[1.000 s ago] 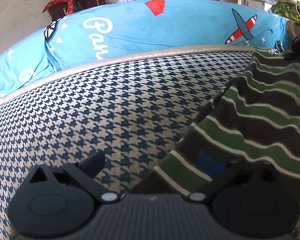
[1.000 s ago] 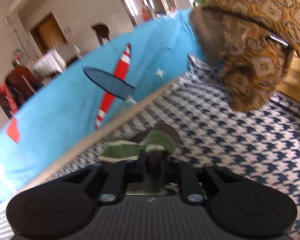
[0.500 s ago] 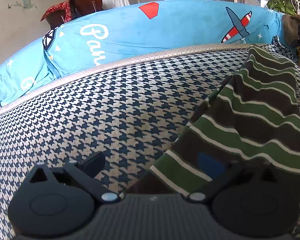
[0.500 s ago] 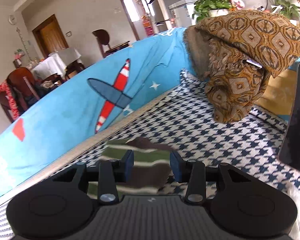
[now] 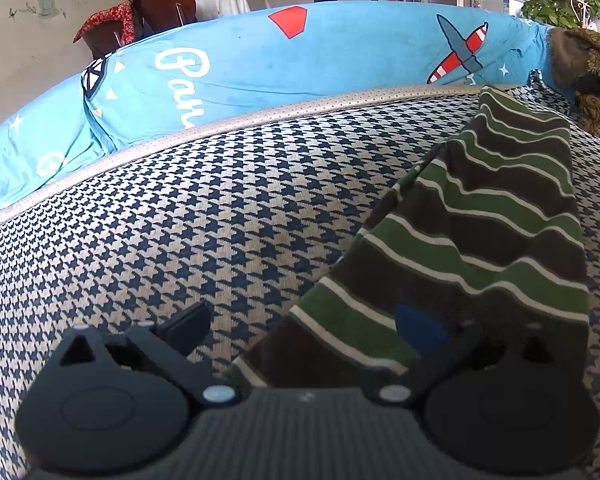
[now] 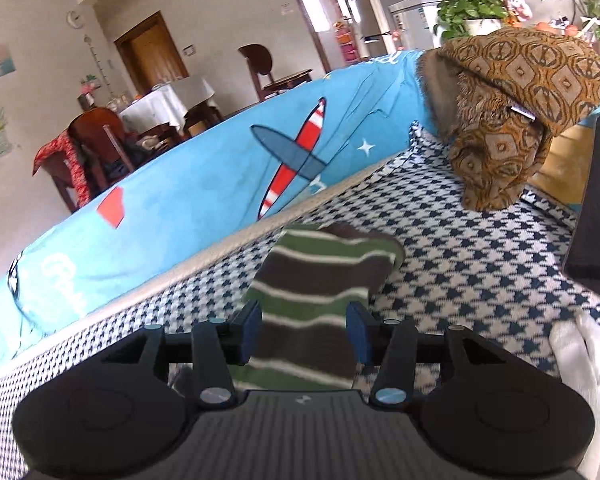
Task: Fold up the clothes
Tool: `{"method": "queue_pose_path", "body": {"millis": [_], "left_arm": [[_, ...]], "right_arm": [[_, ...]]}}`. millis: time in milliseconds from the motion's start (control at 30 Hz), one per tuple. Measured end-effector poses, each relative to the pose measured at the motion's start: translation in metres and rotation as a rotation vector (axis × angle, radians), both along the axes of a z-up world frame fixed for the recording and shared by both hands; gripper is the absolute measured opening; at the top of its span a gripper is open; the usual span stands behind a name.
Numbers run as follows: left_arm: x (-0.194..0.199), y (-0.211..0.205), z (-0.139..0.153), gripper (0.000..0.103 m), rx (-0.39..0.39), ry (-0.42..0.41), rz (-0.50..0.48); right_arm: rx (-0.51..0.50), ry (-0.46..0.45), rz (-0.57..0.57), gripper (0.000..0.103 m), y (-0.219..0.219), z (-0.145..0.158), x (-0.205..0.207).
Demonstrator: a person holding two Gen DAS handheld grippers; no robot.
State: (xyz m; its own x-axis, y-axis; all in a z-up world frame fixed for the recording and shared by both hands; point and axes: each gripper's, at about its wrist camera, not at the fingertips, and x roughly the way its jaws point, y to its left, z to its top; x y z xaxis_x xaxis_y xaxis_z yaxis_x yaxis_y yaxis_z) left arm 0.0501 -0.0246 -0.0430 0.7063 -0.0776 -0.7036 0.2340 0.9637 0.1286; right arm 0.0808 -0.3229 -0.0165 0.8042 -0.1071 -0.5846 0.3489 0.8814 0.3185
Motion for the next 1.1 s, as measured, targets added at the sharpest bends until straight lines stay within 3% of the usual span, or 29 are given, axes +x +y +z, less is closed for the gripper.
{"method": "queue_pose_path", "body": {"millis": [567, 1100], "left_arm": [[-0.028, 0.018, 0.003, 0.103, -0.018, -0.007, 0.019], [-0.046, 0.049, 0.0, 0.103, -0.068, 0.023, 0.134]], "right_arm": [[0.058, 0.045, 0.143, 0.047, 0.047, -0.024, -0.055], [0.05, 0.068, 0.337, 0.047, 0.102, -0.045, -0.091]]}}
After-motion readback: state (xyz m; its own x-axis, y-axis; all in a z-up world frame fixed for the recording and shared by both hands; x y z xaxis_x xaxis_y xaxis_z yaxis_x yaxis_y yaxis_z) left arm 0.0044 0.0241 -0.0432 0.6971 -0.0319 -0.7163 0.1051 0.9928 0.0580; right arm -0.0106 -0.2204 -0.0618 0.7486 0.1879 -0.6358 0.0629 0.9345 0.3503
